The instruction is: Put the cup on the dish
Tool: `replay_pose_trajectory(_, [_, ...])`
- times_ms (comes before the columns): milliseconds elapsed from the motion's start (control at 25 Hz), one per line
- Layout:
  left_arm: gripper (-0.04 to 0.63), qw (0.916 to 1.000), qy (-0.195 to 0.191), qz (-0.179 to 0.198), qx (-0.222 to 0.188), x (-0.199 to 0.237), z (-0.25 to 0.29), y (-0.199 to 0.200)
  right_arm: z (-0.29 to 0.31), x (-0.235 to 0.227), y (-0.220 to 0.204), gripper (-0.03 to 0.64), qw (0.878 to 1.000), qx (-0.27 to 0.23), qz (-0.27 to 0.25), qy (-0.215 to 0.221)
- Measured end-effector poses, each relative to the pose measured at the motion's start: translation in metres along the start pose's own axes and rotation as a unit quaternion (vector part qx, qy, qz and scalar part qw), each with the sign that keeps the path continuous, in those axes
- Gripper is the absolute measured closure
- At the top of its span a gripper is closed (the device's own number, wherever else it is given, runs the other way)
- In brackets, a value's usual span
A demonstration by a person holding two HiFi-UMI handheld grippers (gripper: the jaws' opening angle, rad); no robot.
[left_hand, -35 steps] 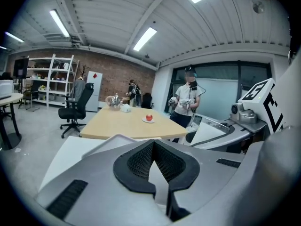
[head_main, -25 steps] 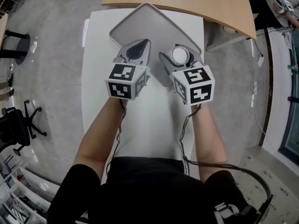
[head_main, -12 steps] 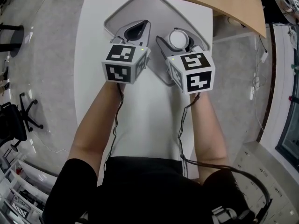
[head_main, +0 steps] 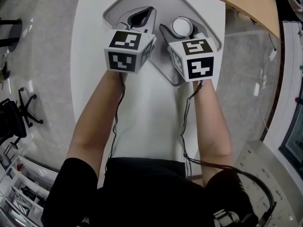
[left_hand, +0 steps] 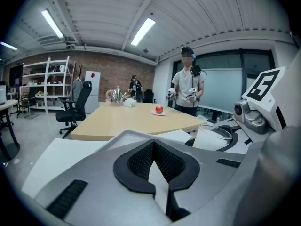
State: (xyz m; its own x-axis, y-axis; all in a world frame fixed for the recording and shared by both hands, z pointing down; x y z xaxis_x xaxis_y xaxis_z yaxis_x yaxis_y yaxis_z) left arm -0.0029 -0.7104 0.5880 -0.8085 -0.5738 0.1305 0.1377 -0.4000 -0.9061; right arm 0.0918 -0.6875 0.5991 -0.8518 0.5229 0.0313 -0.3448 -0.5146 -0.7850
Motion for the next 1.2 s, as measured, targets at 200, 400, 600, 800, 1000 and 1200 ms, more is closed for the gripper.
replay_pose_trajectory(200, [0.588,0.9999,-0.006,0.010,0.009,0.003,0.020,-0.007,0.024,-0.008,-0.011,0.365,1.000,0.011,0.004,-0.003])
replay_pose_trajectory(400, [0.588,0.9997,-0.018,0.010,0.013,0.003,0.031,-0.012,0.038,-0.007,-0.018,0.365,1.000,0.014,0.006,-0.001])
replay_pose_trajectory(600, [0.588,0.9994,-0.027,0.011,0.017,0.002,0.040,-0.015,0.048,-0.009,-0.022,0.365,1.000,0.009,0.004,-0.004])
replay_pose_trajectory(800, [0.588,0.9992,-0.034,0.008,0.019,0.000,0.044,-0.018,0.052,-0.009,-0.028,0.365,1.000,0.017,0.002,-0.001])
replay_pose_trajectory(1000, [0.588,0.9992,-0.039,0.000,0.011,0.000,0.047,-0.020,0.056,-0.008,-0.031,0.365,1.000,0.014,-0.010,-0.003])
replay_pose_trajectory(1200, [0.588,0.9991,-0.041,-0.004,0.011,-0.001,0.049,-0.023,0.056,-0.008,-0.034,0.365,1.000,0.009,-0.009,-0.008])
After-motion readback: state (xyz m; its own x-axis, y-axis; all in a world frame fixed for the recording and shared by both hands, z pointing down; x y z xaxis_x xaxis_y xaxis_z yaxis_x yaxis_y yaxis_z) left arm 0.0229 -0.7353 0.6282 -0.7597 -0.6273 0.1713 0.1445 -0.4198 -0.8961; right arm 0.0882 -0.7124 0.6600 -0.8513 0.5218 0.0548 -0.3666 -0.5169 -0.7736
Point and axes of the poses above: the fingertips, and each gripper's own axes: z forward along the fingers, x to its left, y out of its top, the point moved 5 cm from there along -z, backward along the fingers, and after that the axes turned 4 degrees about -y, right-handed, at the moved point
